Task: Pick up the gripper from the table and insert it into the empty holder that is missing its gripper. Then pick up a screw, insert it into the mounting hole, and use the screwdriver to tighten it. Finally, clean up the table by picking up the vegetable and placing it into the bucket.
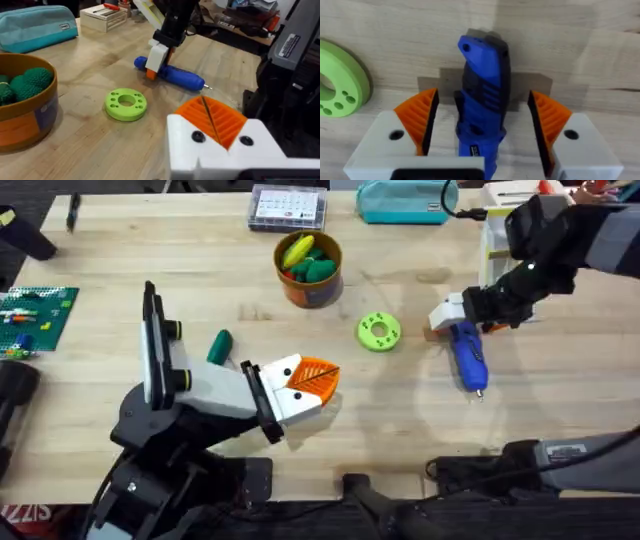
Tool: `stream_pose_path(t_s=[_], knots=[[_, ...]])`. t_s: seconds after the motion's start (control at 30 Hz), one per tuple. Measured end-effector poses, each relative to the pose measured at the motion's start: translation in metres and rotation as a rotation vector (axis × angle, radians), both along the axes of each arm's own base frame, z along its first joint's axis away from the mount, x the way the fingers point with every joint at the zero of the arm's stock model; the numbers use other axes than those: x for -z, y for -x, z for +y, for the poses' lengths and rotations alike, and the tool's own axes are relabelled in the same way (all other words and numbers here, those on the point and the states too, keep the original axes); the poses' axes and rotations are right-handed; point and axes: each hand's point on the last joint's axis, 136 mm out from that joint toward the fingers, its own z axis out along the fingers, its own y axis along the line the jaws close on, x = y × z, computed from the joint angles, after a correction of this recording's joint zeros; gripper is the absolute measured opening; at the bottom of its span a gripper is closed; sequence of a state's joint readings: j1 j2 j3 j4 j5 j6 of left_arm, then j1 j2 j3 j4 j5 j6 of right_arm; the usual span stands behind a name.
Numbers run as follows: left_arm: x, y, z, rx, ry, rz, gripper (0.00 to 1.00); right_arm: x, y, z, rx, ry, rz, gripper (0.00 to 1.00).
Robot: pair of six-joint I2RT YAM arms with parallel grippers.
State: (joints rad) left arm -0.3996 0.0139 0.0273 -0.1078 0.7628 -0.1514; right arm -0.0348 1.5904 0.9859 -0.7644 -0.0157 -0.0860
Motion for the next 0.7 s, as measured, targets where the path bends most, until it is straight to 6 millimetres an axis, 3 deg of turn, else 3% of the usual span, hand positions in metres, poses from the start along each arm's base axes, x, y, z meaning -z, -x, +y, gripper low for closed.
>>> stream_pose_path(t_s=[0.7], knots=[[0.0000,0.0000,0.0000,0.000,0.000,0.000,0.009,-0.0004,-0.0006,0.0061,0.002,-0.033,-0.002,0.799]])
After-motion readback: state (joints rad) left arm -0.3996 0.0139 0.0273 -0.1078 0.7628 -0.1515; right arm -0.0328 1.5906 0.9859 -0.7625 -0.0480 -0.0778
